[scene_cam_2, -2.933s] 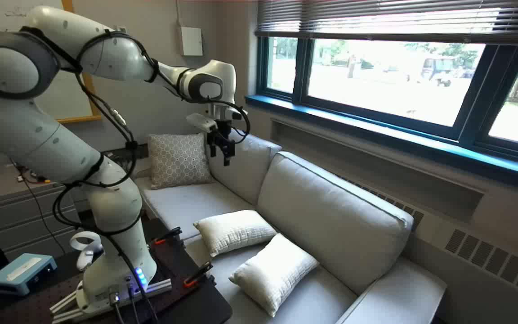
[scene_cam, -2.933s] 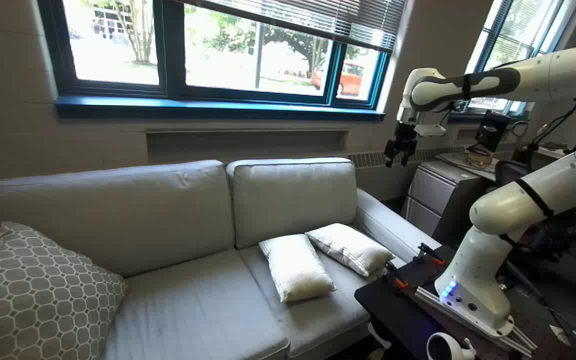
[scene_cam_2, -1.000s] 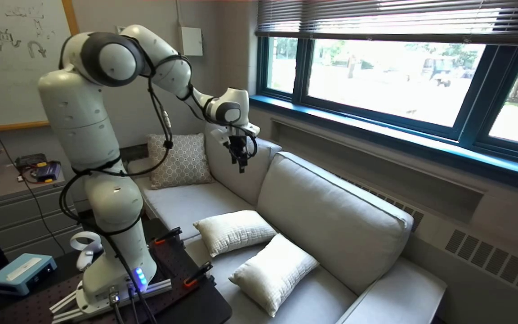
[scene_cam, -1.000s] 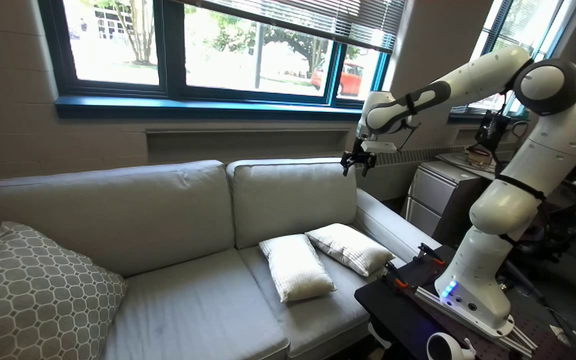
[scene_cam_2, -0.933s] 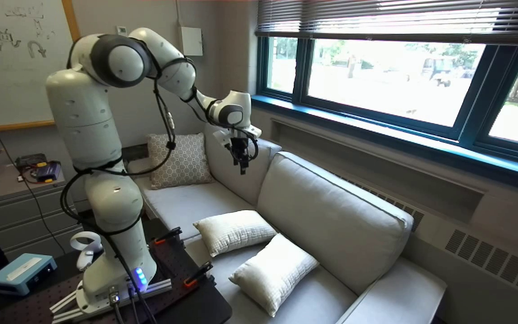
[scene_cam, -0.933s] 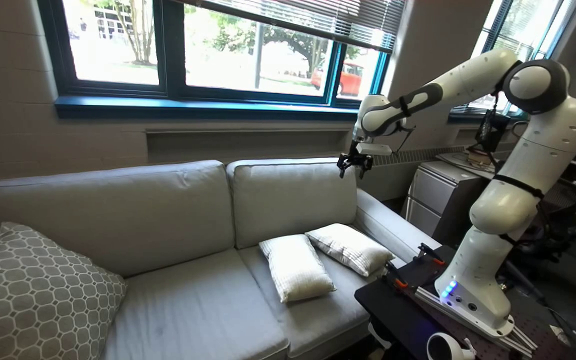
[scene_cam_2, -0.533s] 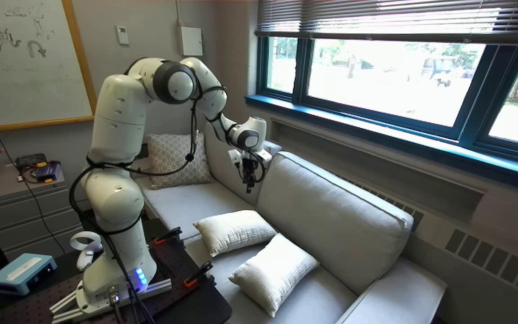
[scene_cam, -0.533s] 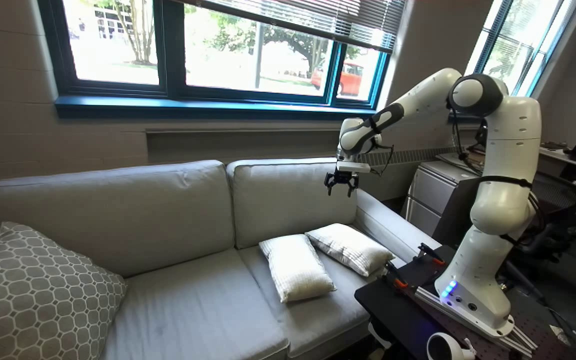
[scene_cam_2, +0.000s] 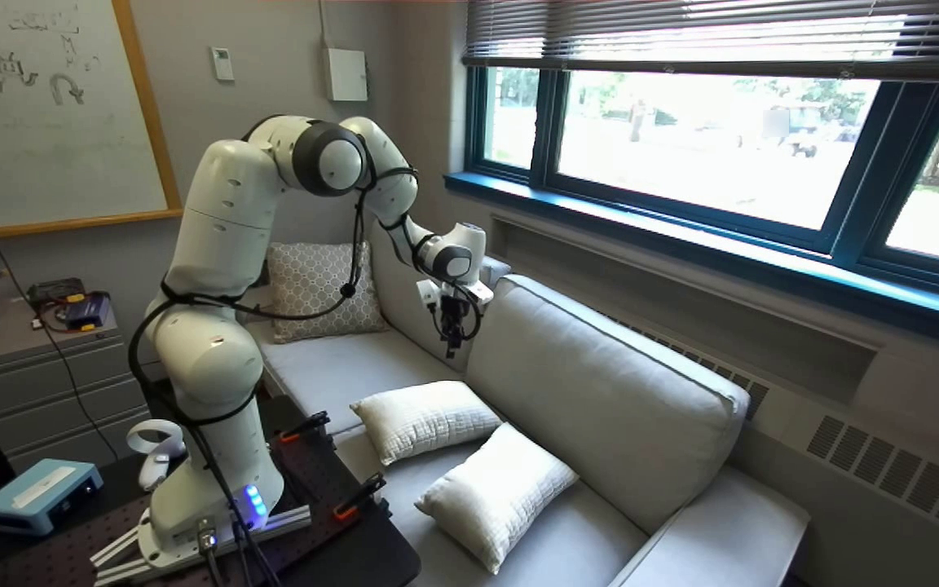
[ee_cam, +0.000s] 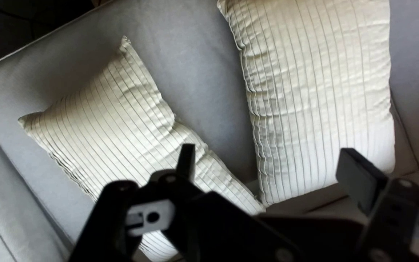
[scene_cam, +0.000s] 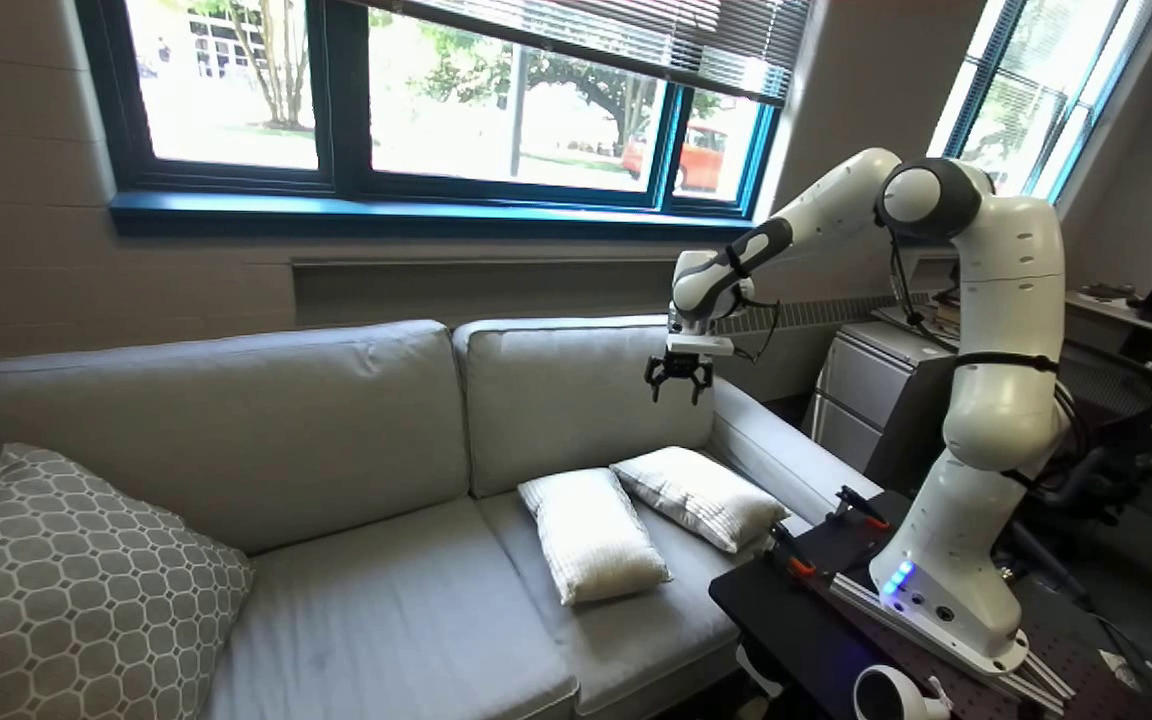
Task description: Arrange the cushions, one in front of the other, against the armrest
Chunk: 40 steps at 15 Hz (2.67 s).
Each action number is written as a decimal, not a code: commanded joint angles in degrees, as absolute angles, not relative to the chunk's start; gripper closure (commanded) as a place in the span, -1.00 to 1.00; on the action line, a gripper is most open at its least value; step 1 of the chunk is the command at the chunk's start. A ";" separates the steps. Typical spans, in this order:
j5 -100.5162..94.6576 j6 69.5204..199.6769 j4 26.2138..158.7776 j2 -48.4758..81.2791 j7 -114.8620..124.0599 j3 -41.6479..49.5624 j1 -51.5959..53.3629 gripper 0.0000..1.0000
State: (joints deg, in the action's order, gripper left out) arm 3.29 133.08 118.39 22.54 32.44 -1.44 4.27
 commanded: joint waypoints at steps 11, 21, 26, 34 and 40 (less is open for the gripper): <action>-9.96 140.21 89.33 61.53 53.28 15.51 19.09 -1.00; -16.38 125.88 73.31 79.59 48.16 16.94 20.67 -1.00; -16.34 127.90 76.36 78.25 49.59 15.86 19.97 -1.00; -16.95 130.07 73.72 81.51 48.81 14.91 20.90 -1.00; -28.93 133.82 76.48 85.00 53.51 19.14 23.38 -1.00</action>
